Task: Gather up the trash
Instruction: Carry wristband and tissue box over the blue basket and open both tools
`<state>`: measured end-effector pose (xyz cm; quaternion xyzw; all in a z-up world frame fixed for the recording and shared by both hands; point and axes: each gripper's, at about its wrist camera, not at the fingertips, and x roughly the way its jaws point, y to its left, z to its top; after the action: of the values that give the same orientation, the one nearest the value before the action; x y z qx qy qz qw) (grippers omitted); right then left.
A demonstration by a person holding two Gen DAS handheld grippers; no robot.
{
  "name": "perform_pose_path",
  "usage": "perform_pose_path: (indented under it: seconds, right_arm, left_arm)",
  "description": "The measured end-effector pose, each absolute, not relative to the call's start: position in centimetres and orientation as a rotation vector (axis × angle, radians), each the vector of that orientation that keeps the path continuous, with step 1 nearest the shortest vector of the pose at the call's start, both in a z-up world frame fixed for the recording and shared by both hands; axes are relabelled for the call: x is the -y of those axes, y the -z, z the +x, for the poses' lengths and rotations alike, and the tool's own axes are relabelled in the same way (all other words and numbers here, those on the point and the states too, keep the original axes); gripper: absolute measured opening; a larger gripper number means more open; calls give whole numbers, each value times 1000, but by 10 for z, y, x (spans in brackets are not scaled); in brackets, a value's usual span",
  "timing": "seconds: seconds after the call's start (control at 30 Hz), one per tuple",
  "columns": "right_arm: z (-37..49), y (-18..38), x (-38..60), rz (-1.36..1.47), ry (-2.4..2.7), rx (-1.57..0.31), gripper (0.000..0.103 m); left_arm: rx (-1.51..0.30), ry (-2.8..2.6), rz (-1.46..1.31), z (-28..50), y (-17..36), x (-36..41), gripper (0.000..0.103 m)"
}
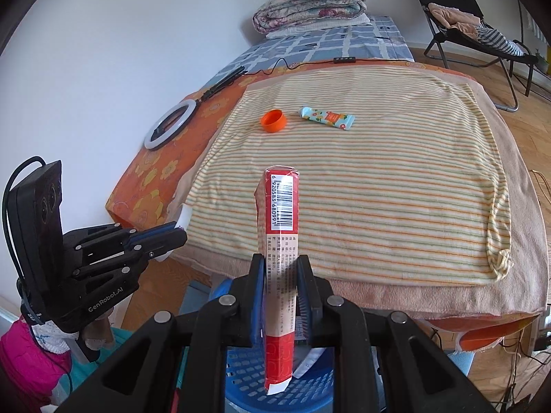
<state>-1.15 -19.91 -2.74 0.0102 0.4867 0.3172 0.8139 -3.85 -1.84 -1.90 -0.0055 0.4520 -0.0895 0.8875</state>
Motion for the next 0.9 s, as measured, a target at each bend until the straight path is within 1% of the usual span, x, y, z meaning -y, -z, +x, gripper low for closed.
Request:
perform_pose_path:
  seconds: [0.43, 0.9]
  right_arm:
    - [-62, 60, 197, -54, -700, -1088, 17]
    - [-71, 102, 192, -69, -709, -1188, 17]
  left_arm:
    - [-1048, 229, -6, -69, 72, 45, 3]
    - [-1160, 276, 16, -81, 115, 61, 3]
